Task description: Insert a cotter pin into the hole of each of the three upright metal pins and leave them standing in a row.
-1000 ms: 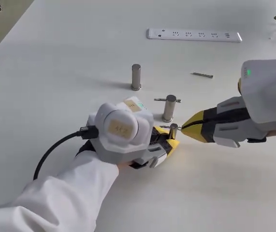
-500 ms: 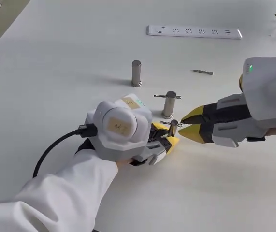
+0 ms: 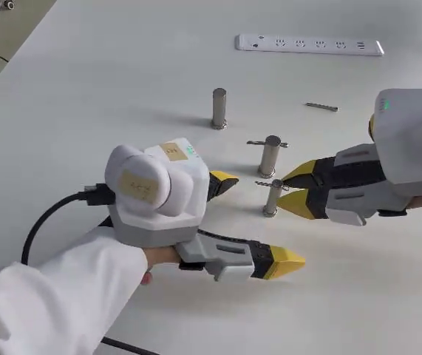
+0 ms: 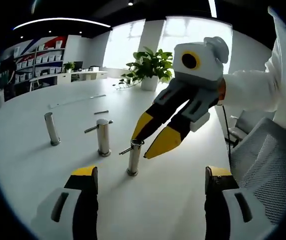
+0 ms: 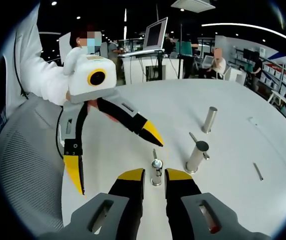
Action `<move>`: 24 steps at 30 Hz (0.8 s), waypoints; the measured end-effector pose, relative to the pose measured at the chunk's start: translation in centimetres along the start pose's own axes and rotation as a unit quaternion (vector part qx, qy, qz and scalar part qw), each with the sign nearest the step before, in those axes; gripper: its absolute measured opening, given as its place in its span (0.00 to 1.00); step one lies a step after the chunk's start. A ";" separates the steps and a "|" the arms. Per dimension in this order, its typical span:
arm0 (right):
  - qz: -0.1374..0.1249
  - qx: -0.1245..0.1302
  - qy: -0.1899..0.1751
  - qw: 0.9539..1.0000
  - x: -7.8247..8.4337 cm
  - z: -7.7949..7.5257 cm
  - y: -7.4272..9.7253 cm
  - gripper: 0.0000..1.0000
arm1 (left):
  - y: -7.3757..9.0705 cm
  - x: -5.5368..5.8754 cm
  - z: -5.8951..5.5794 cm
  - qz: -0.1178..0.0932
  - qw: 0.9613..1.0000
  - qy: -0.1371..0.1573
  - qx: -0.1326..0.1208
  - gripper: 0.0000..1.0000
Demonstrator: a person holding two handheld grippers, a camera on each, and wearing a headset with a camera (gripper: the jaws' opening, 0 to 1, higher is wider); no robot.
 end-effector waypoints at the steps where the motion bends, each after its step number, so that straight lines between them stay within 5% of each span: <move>1: 0.000 0.000 -0.001 1.000 0.0 0.0 -0.1 0.11 | 0.2 0.0 -0.2 0.001 1.000 0.003 0.002 0.94; 11: -0.001 -0.005 0.009 1.000 0.3 -0.2 -0.9 0.10 | 2.9 -0.3 -2.3 -0.014 0.999 0.021 0.029 1.00; 24: 0.004 -0.008 0.015 1.000 0.7 -0.3 -1.5 0.07 | 5.1 0.0 -1.0 -0.009 0.999 0.019 -0.023 0.99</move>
Point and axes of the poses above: the centre of the closed fingertips' face, and the gripper's own axes: y roughly backward along the fingers, z roughly to its left, x roughly out of its underside, the point moved 4 cm from there along y, roughly backward along the fingers, and after that the axes turned 5 degrees about -y, right-handed, at the moved point
